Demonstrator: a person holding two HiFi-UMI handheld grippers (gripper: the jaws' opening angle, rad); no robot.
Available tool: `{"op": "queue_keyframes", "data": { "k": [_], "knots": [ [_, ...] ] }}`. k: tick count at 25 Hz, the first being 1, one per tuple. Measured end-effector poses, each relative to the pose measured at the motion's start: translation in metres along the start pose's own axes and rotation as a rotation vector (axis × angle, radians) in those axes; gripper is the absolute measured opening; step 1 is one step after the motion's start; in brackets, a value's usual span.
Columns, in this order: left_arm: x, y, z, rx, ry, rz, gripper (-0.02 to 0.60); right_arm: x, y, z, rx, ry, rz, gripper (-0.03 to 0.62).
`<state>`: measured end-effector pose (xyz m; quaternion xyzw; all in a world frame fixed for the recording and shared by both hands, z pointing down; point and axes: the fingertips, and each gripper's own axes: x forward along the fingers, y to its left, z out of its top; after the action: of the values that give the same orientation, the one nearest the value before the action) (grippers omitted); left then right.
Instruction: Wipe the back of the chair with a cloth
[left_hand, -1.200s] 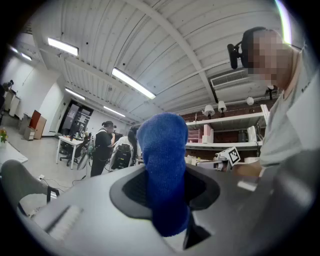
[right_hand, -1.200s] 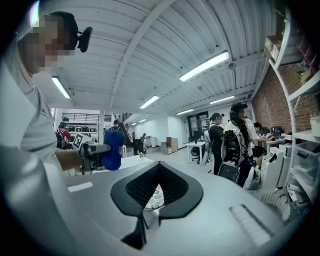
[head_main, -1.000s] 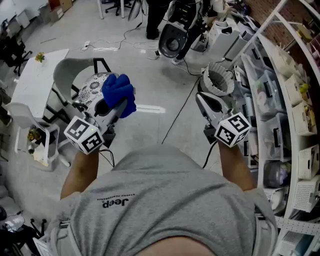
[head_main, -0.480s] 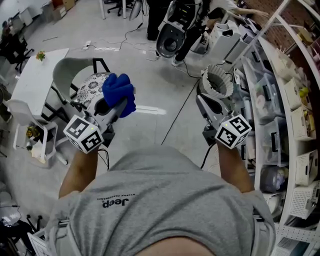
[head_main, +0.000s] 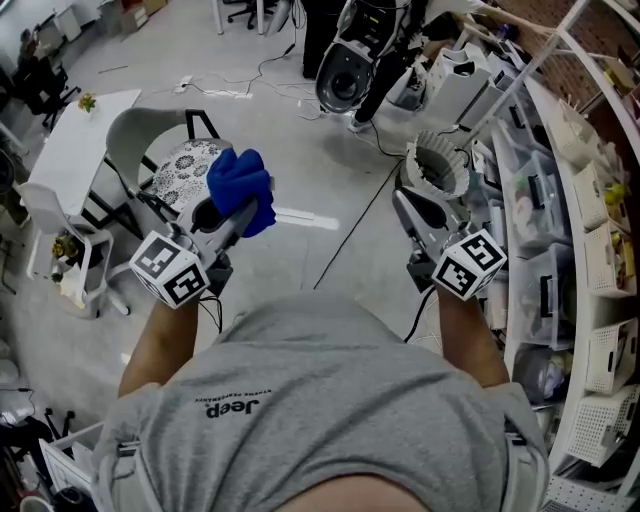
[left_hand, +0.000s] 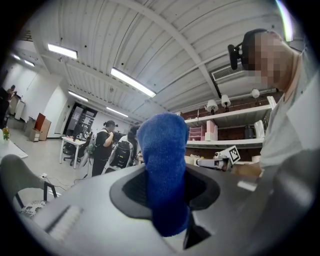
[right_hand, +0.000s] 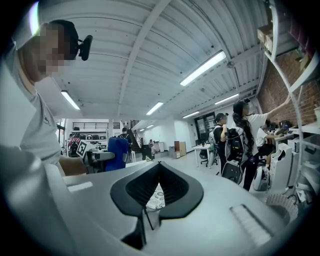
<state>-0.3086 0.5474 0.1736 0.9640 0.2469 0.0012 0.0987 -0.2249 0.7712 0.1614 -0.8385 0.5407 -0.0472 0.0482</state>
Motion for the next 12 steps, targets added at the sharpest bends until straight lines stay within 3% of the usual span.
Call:
{"op": "queue_keyframes", "data": {
  "k": [6, 12],
  "knots": [
    [0.008, 0.002, -0.002, 0.000, 0.016, 0.020, 0.192, 0.007, -0.012, -0.002, 0.016, -0.003, 0.022, 0.004],
    [0.021, 0.040, -0.008, -0.025, 0.012, -0.001, 0.192, 0.043, -0.022, -0.006, 0.014, 0.023, 0.009, 0.005]
  ]
}}
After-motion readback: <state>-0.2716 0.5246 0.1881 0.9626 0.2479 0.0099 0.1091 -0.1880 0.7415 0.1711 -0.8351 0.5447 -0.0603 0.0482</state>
